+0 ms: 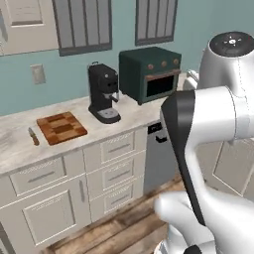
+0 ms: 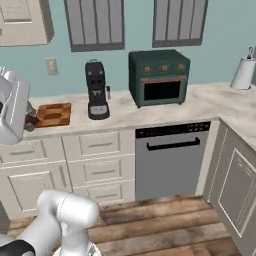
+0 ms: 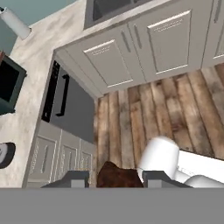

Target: Retrieve the chicken drumstick from the fridge and place it on the cutting board.

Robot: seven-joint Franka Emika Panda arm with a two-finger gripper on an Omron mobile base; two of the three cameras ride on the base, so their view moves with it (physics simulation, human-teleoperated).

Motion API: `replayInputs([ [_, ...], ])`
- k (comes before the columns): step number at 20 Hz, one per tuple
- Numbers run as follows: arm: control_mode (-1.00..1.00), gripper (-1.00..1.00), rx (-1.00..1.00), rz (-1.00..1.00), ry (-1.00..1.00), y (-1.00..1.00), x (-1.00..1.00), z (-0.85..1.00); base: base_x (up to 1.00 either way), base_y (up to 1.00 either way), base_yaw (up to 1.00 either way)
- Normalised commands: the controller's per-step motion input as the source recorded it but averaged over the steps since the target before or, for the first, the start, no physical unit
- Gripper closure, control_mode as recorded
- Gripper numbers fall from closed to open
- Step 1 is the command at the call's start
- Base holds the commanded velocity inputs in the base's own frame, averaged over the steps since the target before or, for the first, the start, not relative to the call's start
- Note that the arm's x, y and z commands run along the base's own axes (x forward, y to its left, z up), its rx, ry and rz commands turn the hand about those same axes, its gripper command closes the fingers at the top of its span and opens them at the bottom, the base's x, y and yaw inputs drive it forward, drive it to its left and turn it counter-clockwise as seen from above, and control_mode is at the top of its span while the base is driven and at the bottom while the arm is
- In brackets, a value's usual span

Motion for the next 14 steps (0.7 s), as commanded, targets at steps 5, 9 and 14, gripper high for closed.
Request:
replayInputs([
  [5, 1.0, 1.0, 0.0, 0.0, 0.0, 0.0, 0.0, 0.0, 1.0, 0.18, 0.51],
  [9, 1.0, 1.0, 0.0, 0.0, 0.0, 0.0, 0.0, 0.0, 1.0, 0.32, 0.48],
  [14, 1.0, 1.0, 0.0, 0.0, 0.0, 0.0, 0.0, 0.0, 1.0, 0.22, 0.45],
])
